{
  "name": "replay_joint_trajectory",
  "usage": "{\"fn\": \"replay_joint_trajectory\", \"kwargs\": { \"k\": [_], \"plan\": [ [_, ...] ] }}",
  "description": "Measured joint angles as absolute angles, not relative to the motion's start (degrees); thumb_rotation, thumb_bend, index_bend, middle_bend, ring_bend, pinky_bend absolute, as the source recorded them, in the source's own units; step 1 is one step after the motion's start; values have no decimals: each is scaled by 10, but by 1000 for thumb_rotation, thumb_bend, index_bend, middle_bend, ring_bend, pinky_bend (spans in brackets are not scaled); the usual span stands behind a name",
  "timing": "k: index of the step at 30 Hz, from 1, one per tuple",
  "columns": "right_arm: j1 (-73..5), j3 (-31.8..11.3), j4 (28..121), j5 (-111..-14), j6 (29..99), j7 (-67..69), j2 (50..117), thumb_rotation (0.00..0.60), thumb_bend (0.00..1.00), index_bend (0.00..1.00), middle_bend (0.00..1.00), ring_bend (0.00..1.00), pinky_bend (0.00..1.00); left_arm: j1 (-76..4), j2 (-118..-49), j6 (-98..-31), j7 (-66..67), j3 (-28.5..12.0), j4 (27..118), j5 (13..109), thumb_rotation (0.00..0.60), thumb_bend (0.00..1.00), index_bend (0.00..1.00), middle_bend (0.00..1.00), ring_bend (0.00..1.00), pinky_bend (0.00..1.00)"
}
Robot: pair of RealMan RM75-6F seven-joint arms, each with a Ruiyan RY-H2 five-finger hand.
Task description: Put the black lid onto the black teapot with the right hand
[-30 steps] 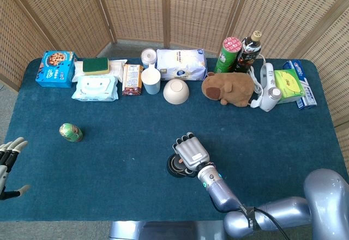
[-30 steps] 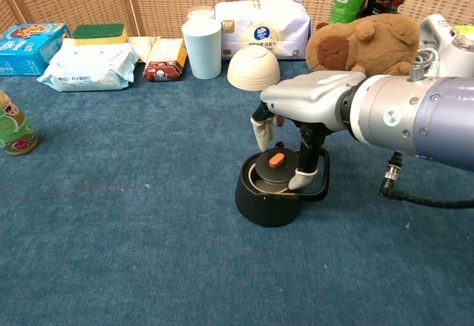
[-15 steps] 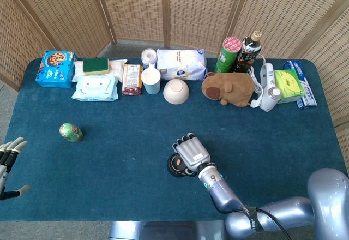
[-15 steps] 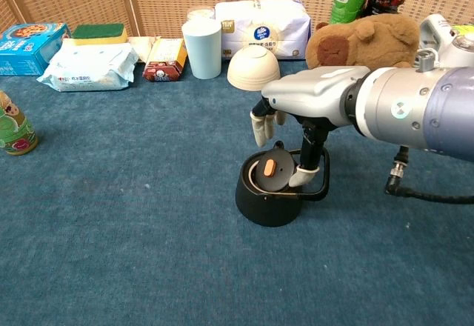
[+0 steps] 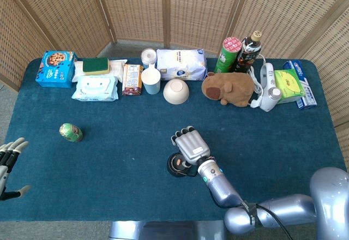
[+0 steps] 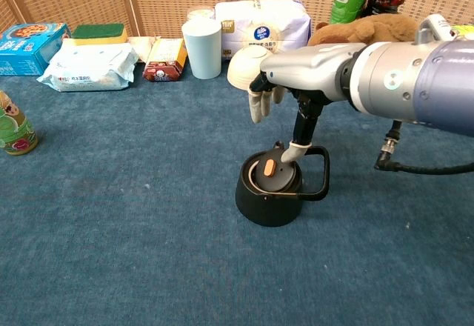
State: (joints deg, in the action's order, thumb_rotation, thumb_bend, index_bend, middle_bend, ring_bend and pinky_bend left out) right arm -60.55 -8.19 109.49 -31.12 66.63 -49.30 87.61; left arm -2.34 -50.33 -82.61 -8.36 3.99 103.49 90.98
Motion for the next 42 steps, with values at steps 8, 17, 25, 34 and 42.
{"fn": "replay_joint_trajectory", "kwargs": {
  "k": [8,17,25,34,42],
  "plan": [
    [-603,-69,1057,-323,668,-495,894,600,203,339,306,247,179,-24,-502,-826,-86,39,1034,908,600,107,0,0,0,45],
    [-600,-76,1093,-332,665,-486,873,600,203,339,306,247,183,-25,-503,-823,-84,40,1035,909,600,107,0,0,0,45],
    [-601,-78,1050,-329,662,-482,889,600,204,339,308,249,183,-25,-503,-823,-85,43,1036,915,600,107,0,0,0,45],
    [-598,-80,1002,-321,647,-471,909,600,204,339,309,249,184,-25,-501,-824,-91,42,1034,913,600,106,0,0,0,46],
    [-594,-89,1043,-341,656,-465,893,600,204,339,309,249,184,-25,-502,-823,-92,42,1033,912,600,108,0,0,0,45]
  ]
}}
